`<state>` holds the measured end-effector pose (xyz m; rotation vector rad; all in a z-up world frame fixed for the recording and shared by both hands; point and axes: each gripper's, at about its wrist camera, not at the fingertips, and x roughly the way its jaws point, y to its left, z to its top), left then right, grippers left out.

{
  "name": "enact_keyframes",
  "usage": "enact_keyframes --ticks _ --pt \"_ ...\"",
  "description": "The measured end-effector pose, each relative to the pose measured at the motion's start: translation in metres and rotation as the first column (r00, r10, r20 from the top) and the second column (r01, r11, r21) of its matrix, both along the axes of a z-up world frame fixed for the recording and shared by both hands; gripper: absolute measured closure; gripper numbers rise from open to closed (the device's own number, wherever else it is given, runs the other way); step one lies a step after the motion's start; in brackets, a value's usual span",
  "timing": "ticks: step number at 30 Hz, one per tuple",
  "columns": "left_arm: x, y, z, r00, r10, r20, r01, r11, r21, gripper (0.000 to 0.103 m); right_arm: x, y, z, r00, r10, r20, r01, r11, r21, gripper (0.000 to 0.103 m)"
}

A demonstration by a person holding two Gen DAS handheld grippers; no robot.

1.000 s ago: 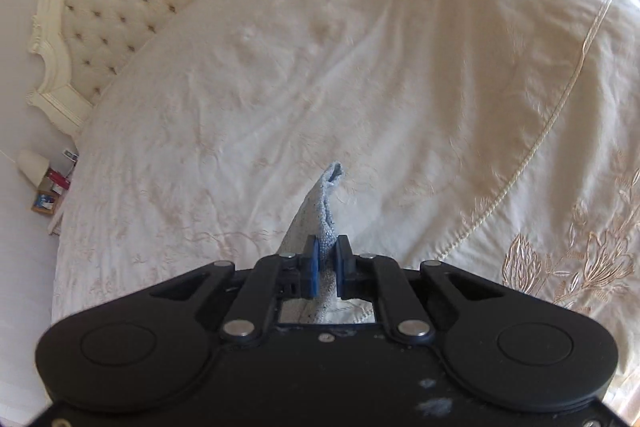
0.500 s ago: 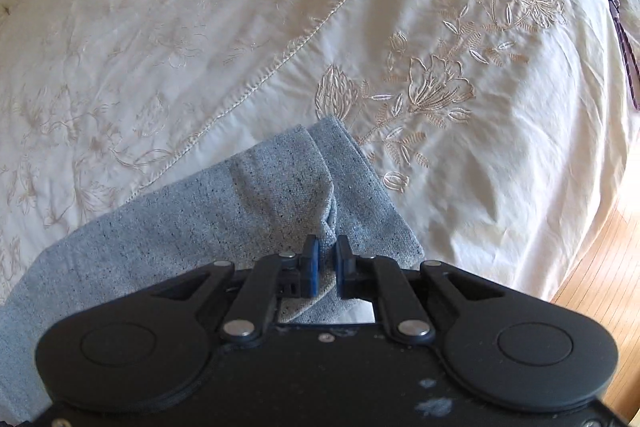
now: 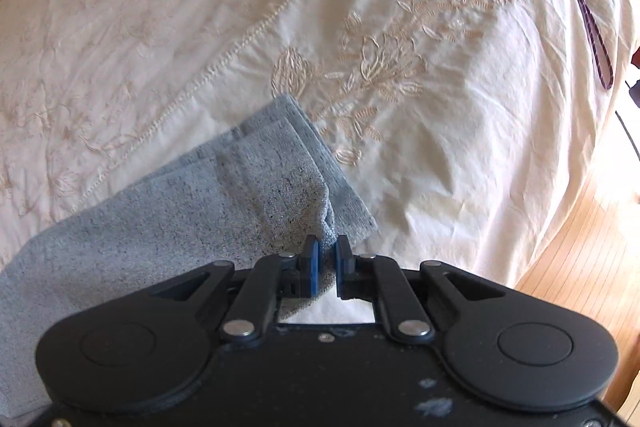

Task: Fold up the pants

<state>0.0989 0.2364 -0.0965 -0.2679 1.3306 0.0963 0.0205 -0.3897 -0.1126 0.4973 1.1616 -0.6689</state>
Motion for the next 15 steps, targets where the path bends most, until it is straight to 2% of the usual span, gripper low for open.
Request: enact_keyframes --ticks 3,7,9,12,15 --pt "-0.005 0.007 0.007 1.0 0.018 0.004 -0.018 1.0 0.022 0.103 0.003 0.004 0.009 0.999 0.047 0.021 -0.047 0.999 -0.026 0.094" --pt "-0.011 0.009 0.017 0.999 0.054 0.007 -0.054 0.998 0.044 0.103 0.005 0.013 0.048 0.974 0.171 0.145 -0.151 0.978 -0.144 0.094" --pt "-0.016 0.001 0.02 0.998 0.07 -0.005 -0.069 0.996 0.053 0.103 0.008 0.007 0.037 0.977 0.183 0.106 -0.168 0.977 -0.134 0.094" --pt "-0.025 -0.02 0.021 0.998 0.066 -0.023 -0.065 0.996 0.053 0.102 0.008 -0.01 -0.004 0.986 0.168 0.003 -0.168 0.984 -0.059 0.094" --pt "-0.034 -0.047 0.031 0.999 0.039 -0.014 -0.038 0.998 0.052 0.102 0.006 -0.019 -0.02 0.984 0.177 -0.009 -0.177 0.984 -0.001 0.094"
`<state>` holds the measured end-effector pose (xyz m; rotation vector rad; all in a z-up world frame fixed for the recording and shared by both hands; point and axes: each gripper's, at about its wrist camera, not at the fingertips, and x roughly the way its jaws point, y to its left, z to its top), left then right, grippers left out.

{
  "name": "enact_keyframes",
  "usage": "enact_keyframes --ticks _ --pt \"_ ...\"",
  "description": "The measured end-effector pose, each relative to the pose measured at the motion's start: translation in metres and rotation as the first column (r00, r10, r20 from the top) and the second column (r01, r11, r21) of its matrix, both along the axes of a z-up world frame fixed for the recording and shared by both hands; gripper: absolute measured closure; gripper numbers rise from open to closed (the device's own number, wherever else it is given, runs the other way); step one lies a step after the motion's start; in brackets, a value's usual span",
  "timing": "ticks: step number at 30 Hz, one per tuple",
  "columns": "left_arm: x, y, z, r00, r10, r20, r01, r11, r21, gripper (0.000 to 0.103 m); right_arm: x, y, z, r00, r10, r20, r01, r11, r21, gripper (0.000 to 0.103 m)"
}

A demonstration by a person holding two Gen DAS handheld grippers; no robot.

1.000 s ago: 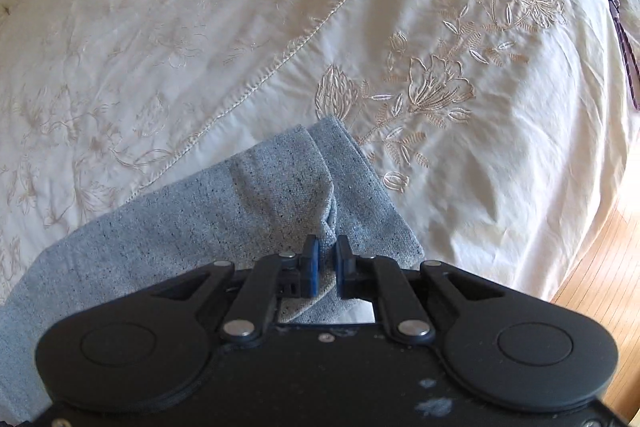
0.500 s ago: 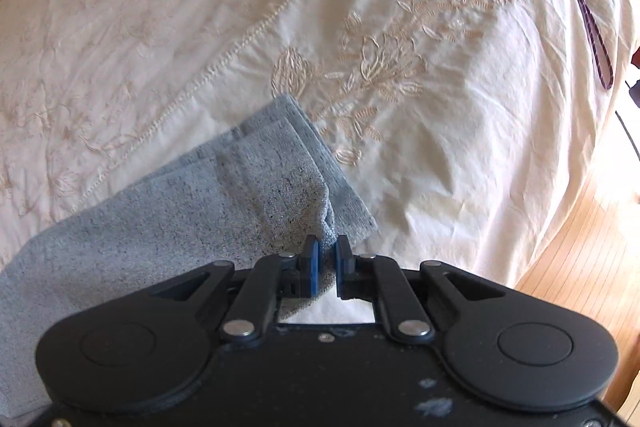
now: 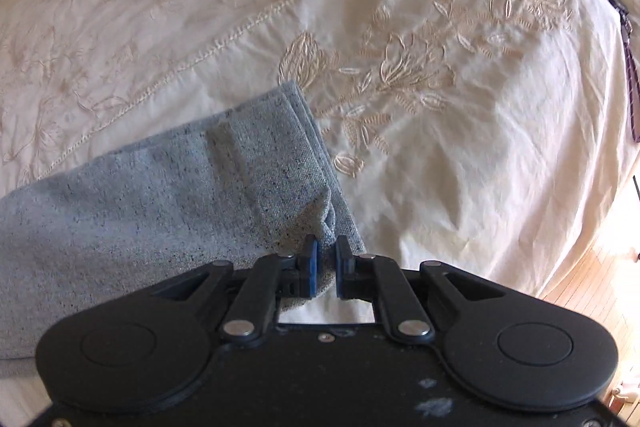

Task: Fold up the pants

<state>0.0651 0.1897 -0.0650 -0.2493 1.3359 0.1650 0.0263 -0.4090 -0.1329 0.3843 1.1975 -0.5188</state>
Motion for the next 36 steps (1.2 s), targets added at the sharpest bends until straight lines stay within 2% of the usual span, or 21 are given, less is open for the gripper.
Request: enact_keyframes --ticks 2,4,7,11,15,18,24,26,27,29,31,33,36 --pt "-0.003 -0.02 0.007 1.0 -0.022 0.015 0.022 1.0 -0.015 0.102 0.0 -0.004 0.004 1.0 0.03 0.006 -0.03 0.999 0.035 0.091" --pt "-0.004 -0.046 0.013 0.998 -0.058 0.029 0.058 0.998 -0.026 0.102 -0.001 -0.01 0.014 0.998 0.05 0.029 -0.051 0.998 0.024 0.082" --pt "0.0 -0.086 0.014 0.993 -0.108 0.05 0.11 0.993 -0.042 0.101 0.002 -0.017 0.039 0.985 0.126 0.119 -0.124 0.992 -0.017 0.082" --pt "0.006 -0.133 0.005 0.988 -0.147 0.047 0.15 0.986 -0.075 0.097 0.028 -0.029 0.042 0.958 0.237 0.159 -0.239 0.971 -0.008 0.079" --pt "0.019 -0.157 -0.027 0.992 -0.126 -0.027 0.122 0.986 -0.11 0.094 0.061 -0.036 0.024 0.938 0.32 0.135 -0.325 0.945 0.018 0.078" --pt "0.019 -0.162 -0.049 0.992 -0.088 -0.086 0.08 0.992 -0.101 0.094 0.077 -0.038 0.01 0.924 0.37 0.1 -0.375 0.927 0.033 0.078" --pt "0.019 -0.157 -0.055 0.995 -0.03 -0.099 0.018 0.993 -0.116 0.094 0.088 -0.04 -0.005 0.916 0.397 0.063 -0.401 0.913 0.071 0.075" --pt "0.017 -0.154 -0.052 0.995 -0.024 -0.095 0.013 0.993 -0.117 0.094 0.087 -0.038 -0.005 0.911 0.407 0.065 -0.412 0.908 0.077 0.081" --pt "0.014 -0.152 -0.052 0.996 -0.023 -0.092 0.013 0.993 -0.115 0.094 0.086 -0.037 -0.003 0.909 0.411 0.072 -0.416 0.906 0.078 0.099" --pt "0.016 -0.156 -0.054 0.996 -0.024 -0.086 0.015 0.994 -0.105 0.094 0.084 -0.031 0.006 0.892 0.442 0.093 -0.448 0.892 0.06 0.099" --pt "0.016 -0.16 -0.052 0.997 -0.027 -0.078 0.02 0.995 -0.096 0.094 0.082 -0.024 0.017 0.879 0.468 0.091 -0.466 0.884 -0.034 0.1" --pt "0.013 -0.161 -0.048 0.997 -0.03 -0.068 0.024 0.995 -0.093 0.094 0.083 -0.026 0.017 0.89 0.449 0.078 -0.442 0.892 -0.092 0.1" --pt "0.006 -0.161 -0.04 0.997 -0.037 -0.064 0.031 0.994 -0.104 0.094 0.09 -0.034 -0.002 0.915 0.402 0.023 -0.4 0.915 -0.049 0.1"
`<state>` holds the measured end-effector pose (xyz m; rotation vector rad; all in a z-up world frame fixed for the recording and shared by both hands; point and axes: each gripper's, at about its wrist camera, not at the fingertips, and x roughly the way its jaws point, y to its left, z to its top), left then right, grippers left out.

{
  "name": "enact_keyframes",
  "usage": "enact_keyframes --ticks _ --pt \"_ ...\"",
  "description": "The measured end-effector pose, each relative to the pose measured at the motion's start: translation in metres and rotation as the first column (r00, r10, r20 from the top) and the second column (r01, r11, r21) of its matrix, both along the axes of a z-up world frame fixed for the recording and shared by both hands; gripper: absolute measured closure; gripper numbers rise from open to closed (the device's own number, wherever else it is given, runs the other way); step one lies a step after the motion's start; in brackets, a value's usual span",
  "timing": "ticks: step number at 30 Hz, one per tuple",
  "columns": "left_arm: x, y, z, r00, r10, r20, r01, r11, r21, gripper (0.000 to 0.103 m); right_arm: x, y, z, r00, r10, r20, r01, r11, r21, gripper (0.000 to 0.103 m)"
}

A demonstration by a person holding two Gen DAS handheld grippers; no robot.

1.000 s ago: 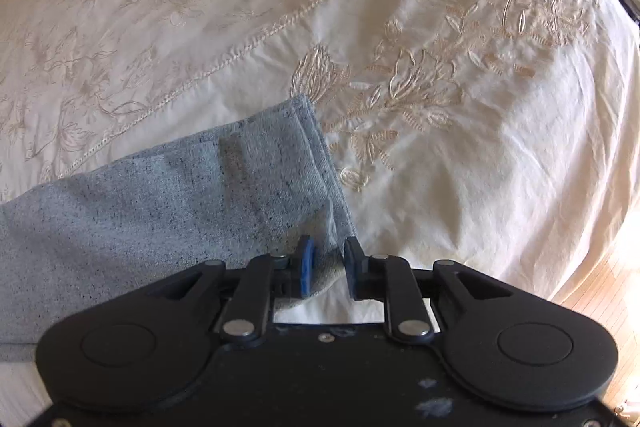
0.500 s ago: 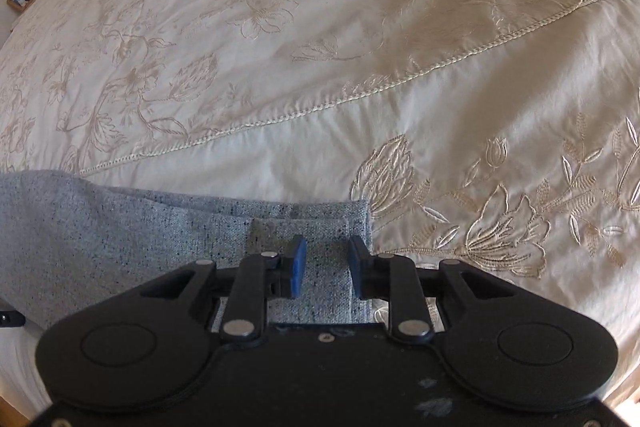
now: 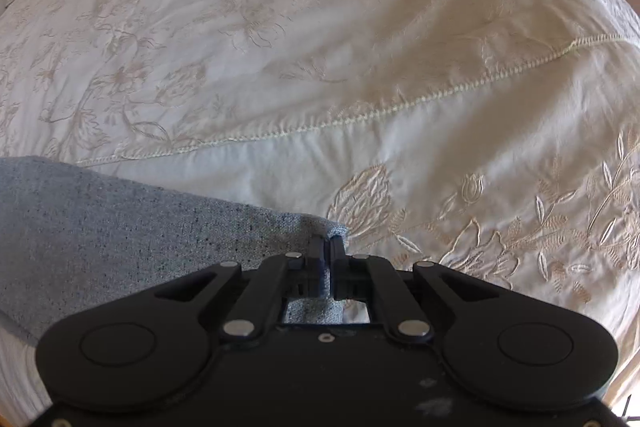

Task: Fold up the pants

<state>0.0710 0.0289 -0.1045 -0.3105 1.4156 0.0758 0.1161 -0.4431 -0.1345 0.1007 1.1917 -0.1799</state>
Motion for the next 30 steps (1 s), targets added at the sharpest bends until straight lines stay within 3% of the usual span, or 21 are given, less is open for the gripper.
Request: enact_keyframes --ticks 2,4,12,17,23,30 --pt "-0.005 0.009 0.011 1.0 0.011 0.013 -0.011 1.0 -0.004 0.094 0.001 0.006 -0.002 1.0 0.019 -0.004 -0.02 0.999 -0.038 0.097" --pt "-0.01 0.024 0.018 0.999 0.036 0.029 -0.036 0.999 -0.009 0.093 -0.001 0.014 0.006 1.0 0.005 0.029 -0.003 0.996 -0.086 0.085" --pt "-0.009 0.145 0.056 0.985 0.139 0.099 -0.151 0.981 0.121 0.091 -0.01 0.087 0.06 0.982 0.094 0.164 -0.087 0.995 -0.052 0.084" --pt "0.025 0.235 0.056 0.984 0.136 0.114 -0.156 0.969 0.191 0.091 -0.013 0.201 0.073 0.959 0.198 0.202 -0.207 0.978 0.027 0.084" --pt "0.066 0.325 0.055 0.986 0.131 0.106 -0.149 0.97 0.193 0.091 -0.004 0.371 0.06 0.939 0.291 0.184 -0.323 0.93 0.176 0.084" --pt "0.099 0.387 0.05 0.995 0.062 0.078 -0.078 0.974 0.214 0.091 0.005 0.541 0.042 0.851 0.497 0.168 -0.522 0.831 0.19 0.077"
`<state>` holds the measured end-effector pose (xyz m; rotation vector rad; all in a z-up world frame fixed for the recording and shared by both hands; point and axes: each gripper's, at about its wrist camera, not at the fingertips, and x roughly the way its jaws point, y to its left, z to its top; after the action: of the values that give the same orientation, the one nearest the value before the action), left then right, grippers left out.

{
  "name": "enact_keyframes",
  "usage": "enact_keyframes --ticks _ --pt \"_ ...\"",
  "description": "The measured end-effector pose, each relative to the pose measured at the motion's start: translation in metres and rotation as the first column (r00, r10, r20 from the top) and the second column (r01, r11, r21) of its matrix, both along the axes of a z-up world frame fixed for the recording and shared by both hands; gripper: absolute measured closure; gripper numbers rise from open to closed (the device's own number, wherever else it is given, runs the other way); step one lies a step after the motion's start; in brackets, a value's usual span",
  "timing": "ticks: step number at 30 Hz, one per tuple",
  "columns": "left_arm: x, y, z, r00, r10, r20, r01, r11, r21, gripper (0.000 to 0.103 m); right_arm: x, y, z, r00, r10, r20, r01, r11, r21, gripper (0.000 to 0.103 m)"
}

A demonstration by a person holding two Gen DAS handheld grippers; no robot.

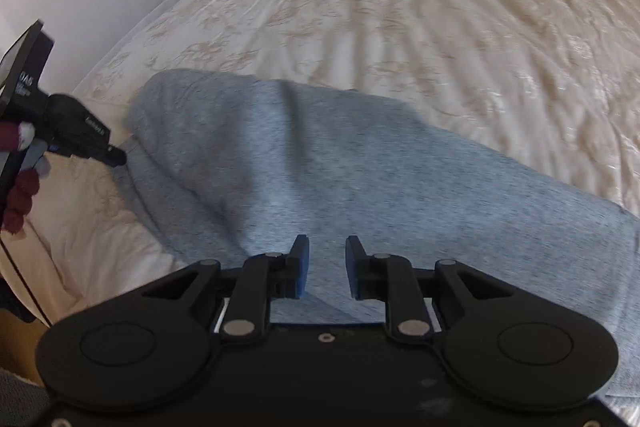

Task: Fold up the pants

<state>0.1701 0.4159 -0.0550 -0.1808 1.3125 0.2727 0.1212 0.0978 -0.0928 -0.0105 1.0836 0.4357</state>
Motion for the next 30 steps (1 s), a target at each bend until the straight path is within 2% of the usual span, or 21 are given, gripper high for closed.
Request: enact_keyframes --ticks 3,6,9,13,14,15,16,19,22,24,27,28,30 --pt "0.004 0.017 -0.003 1.0 -0.016 -0.008 0.016 1.0 -0.021 0.091 0.001 0.046 -0.01 0.998 0.064 -0.006 -0.065 0.997 -0.046 0.074" --pt "0.003 0.025 -0.005 1.0 -0.018 -0.019 0.018 0.999 -0.045 0.091 -0.003 0.086 -0.024 0.99 0.14 0.014 -0.136 0.98 -0.146 0.071" --pt "0.003 0.03 -0.006 1.0 -0.02 -0.024 0.019 0.998 -0.064 0.091 -0.008 0.106 -0.04 0.975 0.217 0.057 -0.191 0.936 -0.295 0.069" --pt "0.002 0.036 -0.006 0.999 -0.031 -0.024 0.029 0.997 -0.076 0.091 -0.007 0.123 -0.053 0.955 0.269 0.128 -0.188 0.879 -0.439 0.071" --pt "0.002 0.037 -0.005 0.999 -0.03 -0.023 0.028 0.996 -0.08 0.091 -0.004 0.121 -0.051 0.952 0.268 0.146 -0.183 0.884 -0.429 0.074" --pt "0.002 0.039 -0.005 0.999 -0.028 -0.02 0.026 0.996 -0.083 0.091 -0.002 0.118 -0.048 0.954 0.263 0.142 -0.189 0.9 -0.393 0.093" --pt "0.001 0.04 -0.003 0.999 -0.027 -0.017 0.025 0.996 -0.083 0.091 0.003 0.111 -0.041 0.963 0.239 0.121 -0.187 0.924 -0.334 0.098" --pt "0.001 0.042 0.009 0.999 -0.031 0.013 0.031 0.997 -0.071 0.091 0.001 0.091 -0.014 0.97 0.222 0.104 -0.197 0.959 -0.203 0.097" --pt "0.003 0.039 0.024 0.997 -0.047 0.063 0.052 0.996 -0.071 0.091 -0.012 0.074 0.003 0.951 0.3 0.069 -0.29 0.948 -0.134 0.097" --pt "0.009 0.03 0.031 0.993 -0.071 0.09 0.078 0.994 -0.071 0.091 -0.022 0.075 -0.004 0.937 0.348 0.032 -0.34 0.93 -0.141 0.097" --pt "0.025 0.011 0.031 0.987 -0.118 0.109 0.129 0.986 -0.103 0.09 -0.034 0.086 -0.024 0.919 0.394 0.004 -0.384 0.899 -0.211 0.097" --pt "0.03 0.004 0.027 0.985 -0.132 0.107 0.144 0.983 -0.11 0.09 -0.034 0.089 -0.028 0.918 0.396 -0.002 -0.386 0.895 -0.221 0.097" --pt "0.041 -0.012 0.016 0.981 -0.167 0.1 0.179 0.976 -0.127 0.09 -0.028 0.091 -0.032 0.936 0.35 -0.019 -0.347 0.917 -0.199 0.096"
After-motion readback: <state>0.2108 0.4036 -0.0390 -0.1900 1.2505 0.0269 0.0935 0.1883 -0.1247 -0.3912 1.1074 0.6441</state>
